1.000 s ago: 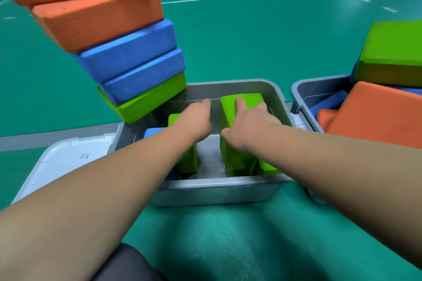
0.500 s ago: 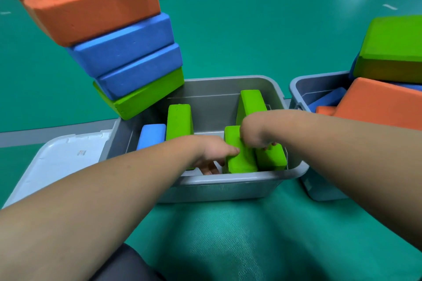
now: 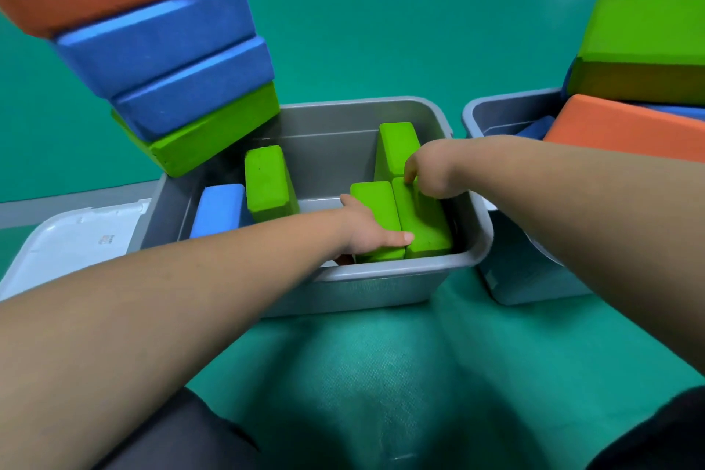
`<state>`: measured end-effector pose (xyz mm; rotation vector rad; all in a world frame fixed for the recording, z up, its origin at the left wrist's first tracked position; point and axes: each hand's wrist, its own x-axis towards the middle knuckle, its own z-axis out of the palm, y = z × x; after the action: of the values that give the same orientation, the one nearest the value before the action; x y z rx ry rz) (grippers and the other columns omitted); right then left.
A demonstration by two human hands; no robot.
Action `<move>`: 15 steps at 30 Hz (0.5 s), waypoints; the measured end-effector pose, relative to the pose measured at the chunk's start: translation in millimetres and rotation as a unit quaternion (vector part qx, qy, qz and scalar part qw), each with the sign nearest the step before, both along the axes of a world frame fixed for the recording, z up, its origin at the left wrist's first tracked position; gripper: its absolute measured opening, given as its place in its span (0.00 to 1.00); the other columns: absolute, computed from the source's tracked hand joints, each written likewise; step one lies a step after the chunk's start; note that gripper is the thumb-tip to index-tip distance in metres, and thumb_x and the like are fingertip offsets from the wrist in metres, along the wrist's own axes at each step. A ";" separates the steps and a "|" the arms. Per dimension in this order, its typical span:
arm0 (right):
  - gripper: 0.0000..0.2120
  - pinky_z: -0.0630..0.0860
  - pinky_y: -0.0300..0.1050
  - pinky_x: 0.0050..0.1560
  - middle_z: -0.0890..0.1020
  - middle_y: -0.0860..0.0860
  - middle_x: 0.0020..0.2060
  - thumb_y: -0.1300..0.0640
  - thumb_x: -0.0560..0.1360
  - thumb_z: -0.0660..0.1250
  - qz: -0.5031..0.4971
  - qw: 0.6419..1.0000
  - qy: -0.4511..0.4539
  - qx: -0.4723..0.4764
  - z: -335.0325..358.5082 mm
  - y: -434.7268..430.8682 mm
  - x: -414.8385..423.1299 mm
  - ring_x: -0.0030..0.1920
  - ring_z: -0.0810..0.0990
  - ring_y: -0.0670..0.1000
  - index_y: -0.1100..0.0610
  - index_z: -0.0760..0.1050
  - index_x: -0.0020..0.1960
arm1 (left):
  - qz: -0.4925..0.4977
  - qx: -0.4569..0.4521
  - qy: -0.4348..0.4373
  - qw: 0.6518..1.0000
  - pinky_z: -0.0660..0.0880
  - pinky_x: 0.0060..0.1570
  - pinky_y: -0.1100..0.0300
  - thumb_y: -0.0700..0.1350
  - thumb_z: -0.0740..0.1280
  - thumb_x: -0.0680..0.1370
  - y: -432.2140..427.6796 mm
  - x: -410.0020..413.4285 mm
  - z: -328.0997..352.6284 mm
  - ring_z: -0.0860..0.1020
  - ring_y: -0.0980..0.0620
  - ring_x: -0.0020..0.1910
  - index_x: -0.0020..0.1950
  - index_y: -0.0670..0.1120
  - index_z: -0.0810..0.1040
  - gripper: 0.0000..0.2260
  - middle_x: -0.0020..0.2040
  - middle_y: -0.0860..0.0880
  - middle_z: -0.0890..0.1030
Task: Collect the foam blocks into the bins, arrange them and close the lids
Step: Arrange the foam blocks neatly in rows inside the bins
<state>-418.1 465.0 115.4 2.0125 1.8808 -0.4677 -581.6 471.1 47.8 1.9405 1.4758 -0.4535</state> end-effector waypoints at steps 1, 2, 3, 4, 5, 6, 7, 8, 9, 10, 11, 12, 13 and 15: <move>0.18 0.76 0.50 0.63 0.80 0.58 0.64 0.60 0.81 0.64 0.005 1.000 -0.020 -0.008 0.3 -0.4 -2.0 0.64 0.78 0.61 0.57 0.77 0.69 | -0.002 0.002 -0.002 1.000 0.74 0.52 0.53 0.76 0.67 0.71 0.0 -0.5 1.8 0.76 0.42 0.52 0.81 0.36 0.33 0.65 0.73 0.36 0.73; 0.18 0.75 0.50 0.64 0.78 0.59 0.66 0.60 0.82 0.61 0.008 0.999 -0.043 -0.009 -0.9 -1.0 -2.7 0.66 0.77 0.60 0.57 0.76 0.71 | -0.002 0.003 -0.004 1.000 0.73 0.52 0.53 0.76 0.68 0.71 0.3 -2.0 3.4 0.75 0.43 0.53 0.82 0.35 0.35 0.64 0.73 0.37 0.73; 0.19 0.74 0.49 0.65 0.77 0.59 0.67 0.60 0.83 0.58 0.028 0.997 -0.065 -0.006 -1.1 -2.3 -3.1 0.66 0.76 0.60 0.57 0.74 0.72 | 0.001 0.004 -0.011 1.000 0.73 0.52 0.53 0.75 0.69 0.71 0.5 -4.1 4.4 0.76 0.43 0.54 0.83 0.36 0.37 0.63 0.72 0.38 0.73; 0.19 0.74 0.49 0.66 0.76 0.59 0.68 0.60 0.83 0.57 0.035 0.997 -0.071 -0.005 -2.0 -3.2 -2.7 0.67 0.76 0.60 0.56 0.74 0.73 | 0.009 0.000 -0.022 1.000 0.74 0.51 0.53 0.74 0.70 0.70 0.8 -6.2 4.8 0.78 0.43 0.54 0.83 0.36 0.40 0.63 0.69 0.40 0.74; 0.20 0.74 0.50 0.67 0.75 0.59 0.69 0.61 0.83 0.57 0.035 0.997 -0.075 -0.007 -2.5 -3.1 -1.6 0.66 0.76 0.60 0.56 0.73 0.73 | 0.023 -0.007 -0.036 0.999 0.77 0.49 0.53 0.73 0.72 0.70 0.2 -7.7 5.5 0.80 0.45 0.50 0.83 0.36 0.42 0.62 0.65 0.41 0.74; 0.20 0.74 0.51 0.67 0.75 0.59 0.69 0.60 0.82 0.57 0.044 0.996 -0.082 -0.006 -2.9 -3.1 -1.1 0.66 0.76 0.61 0.56 0.73 0.73 | 0.038 -0.014 -0.049 0.998 0.79 0.45 0.54 0.72 0.73 0.69 0.0 -9.0 5.3 0.80 0.48 0.45 0.83 0.37 0.45 0.61 0.62 0.43 0.74; 0.20 0.74 0.52 0.67 0.75 0.59 0.69 0.60 0.82 0.58 0.048 0.995 -0.086 -0.006 -2.9 -3.1 -1.2 0.66 0.76 0.61 0.56 0.73 0.73 | 0.045 -0.014 -0.054 0.997 0.79 0.40 0.55 0.72 0.74 0.69 -0.6 -9.7 5.6 0.80 0.50 0.41 0.83 0.37 0.47 0.60 0.60 0.43 0.74; 0.20 0.74 0.52 0.67 0.75 0.59 0.68 0.60 0.82 0.58 0.047 0.995 -0.089 -0.005 -3.8 -1.9 -1.3 0.66 0.76 0.61 0.56 0.73 0.73 | 0.046 -0.007 -0.052 0.998 0.77 0.37 0.55 0.72 0.74 0.69 -0.9 -9.9 5.3 0.78 0.51 0.39 0.82 0.37 0.50 0.59 0.59 0.43 0.74; 0.19 0.74 0.52 0.67 0.76 0.59 0.68 0.60 0.82 0.57 0.054 0.994 -0.095 -0.007 -4.0 -0.9 -1.9 0.66 0.76 0.61 0.57 0.74 0.72 | 0.044 0.003 -0.052 0.998 0.75 0.36 0.56 0.72 0.74 0.68 -0.5 -9.6 3.9 0.77 0.50 0.39 0.81 0.37 0.52 0.58 0.58 0.43 0.74; 0.19 0.75 0.52 0.66 0.77 0.59 0.67 0.59 0.83 0.57 0.055 0.994 -0.096 -0.011 -4.3 0.1 -3.6 0.65 0.77 0.61 0.57 0.75 0.71 | 0.049 0.012 -0.055 0.997 0.75 0.37 0.56 0.72 0.75 0.68 0.3 -9.5 1.6 0.77 0.50 0.40 0.80 0.37 0.53 0.57 0.58 0.43 0.75; 0.18 0.75 0.51 0.65 0.78 0.60 0.66 0.58 0.83 0.56 0.054 0.994 -0.096 -0.014 -4.9 1.5 -4.8 0.65 0.77 0.61 0.58 0.76 0.70 | 0.056 0.018 -0.062 0.996 0.75 0.37 0.56 0.71 0.75 0.68 0.7 -8.8 0.1 0.77 0.49 0.41 0.80 0.38 0.54 0.56 0.59 0.43 0.75; 0.18 0.75 0.50 0.64 0.78 0.60 0.65 0.57 0.84 0.56 0.054 0.994 -0.098 -0.016 -5.0 2.7 -6.0 0.64 0.77 0.61 0.59 0.76 0.68 | 0.056 0.022 -0.064 0.996 0.76 0.38 0.56 0.71 0.75 0.68 0.4 -8.7 -0.3 0.78 0.48 0.42 0.80 0.38 0.54 0.56 0.59 0.42 0.76; 0.18 0.75 0.50 0.62 0.79 0.60 0.64 0.56 0.84 0.55 0.052 0.993 -0.101 -0.018 -4.6 4.0 -7.5 0.63 0.77 0.61 0.60 0.76 0.68 | 0.042 0.026 -0.054 0.997 0.76 0.39 0.56 0.72 0.73 0.69 -0.5 -9.1 0.8 0.79 0.48 0.42 0.81 0.37 0.52 0.57 0.59 0.42 0.77; 0.17 0.74 0.50 0.61 0.79 0.60 0.64 0.56 0.85 0.55 0.052 0.993 -0.106 -0.024 -5.8 7.5 -9.0 0.63 0.77 0.61 0.60 0.76 0.68 | 0.002 0.032 -0.017 0.999 0.76 0.35 0.56 0.75 0.69 0.71 0.4 -9.7 2.8 0.79 0.49 0.39 0.79 0.36 0.58 0.54 0.56 0.43 0.77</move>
<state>-427.2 472.5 109.5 1.8428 1.8147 -0.2574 -591.3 471.5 50.7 1.9848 1.4885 -0.3748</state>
